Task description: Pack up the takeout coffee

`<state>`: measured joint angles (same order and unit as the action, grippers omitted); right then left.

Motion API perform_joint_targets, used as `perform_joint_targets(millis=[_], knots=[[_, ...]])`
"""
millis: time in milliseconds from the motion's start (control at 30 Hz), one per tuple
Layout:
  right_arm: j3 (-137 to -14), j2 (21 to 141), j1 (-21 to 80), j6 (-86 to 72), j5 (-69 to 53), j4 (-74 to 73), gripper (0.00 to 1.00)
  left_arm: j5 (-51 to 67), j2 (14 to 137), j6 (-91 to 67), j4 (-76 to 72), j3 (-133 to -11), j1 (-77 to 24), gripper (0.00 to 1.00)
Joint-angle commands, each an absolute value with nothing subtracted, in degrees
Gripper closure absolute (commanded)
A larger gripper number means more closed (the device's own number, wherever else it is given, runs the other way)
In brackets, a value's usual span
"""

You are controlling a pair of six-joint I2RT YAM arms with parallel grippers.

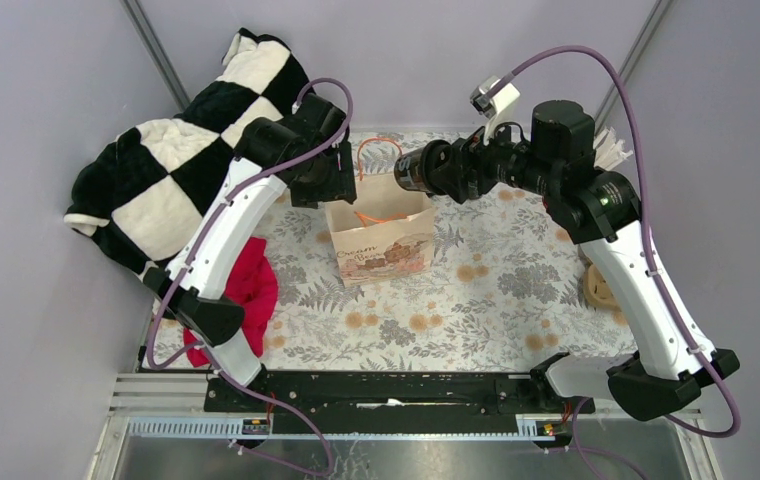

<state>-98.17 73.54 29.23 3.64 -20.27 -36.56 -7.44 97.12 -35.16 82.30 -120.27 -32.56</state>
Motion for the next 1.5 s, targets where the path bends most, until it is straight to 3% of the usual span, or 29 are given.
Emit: perform_joint_targets(millis=[0,200,533,700,833,1067,1467], knots=[[-98.6,72.1,29.1,7.4,-19.4,-35.6,0.46,-10.0,96.4,-38.8,83.5,-119.1,-31.9,0.33],[-100.2,72.9,29.1,10.9,-20.2,-38.1,0.46,-12.6,97.8,-40.2,83.4,-117.1,-31.9,0.39],[-98.3,71.1,29.1,14.7,-21.3,-37.1,0.44,-16.1,98.3,-38.1,78.8,-113.3,-32.0,0.71],[-97.2,70.4,29.2,15.4,-20.7,-35.7,0.45,-19.1,97.5,-35.3,76.0,-112.1,-32.0,0.91],[-94.6,69.0,29.1,16.8,-21.6,-33.7,0.46,-20.6,95.6,-33.4,73.1,-112.0,-32.1,1.0],[-87.2,65.4,29.2,23.8,-27.5,-29.6,0.47,-23.3,90.5,-29.1,67.5,-108.7,-33.3,1.0],[-91.3,69.7,32.6,27.1,-32.8,-32.7,0.55,-25.4,77.5,-14.1,40.8,-92.9,-34.5,1.0]])
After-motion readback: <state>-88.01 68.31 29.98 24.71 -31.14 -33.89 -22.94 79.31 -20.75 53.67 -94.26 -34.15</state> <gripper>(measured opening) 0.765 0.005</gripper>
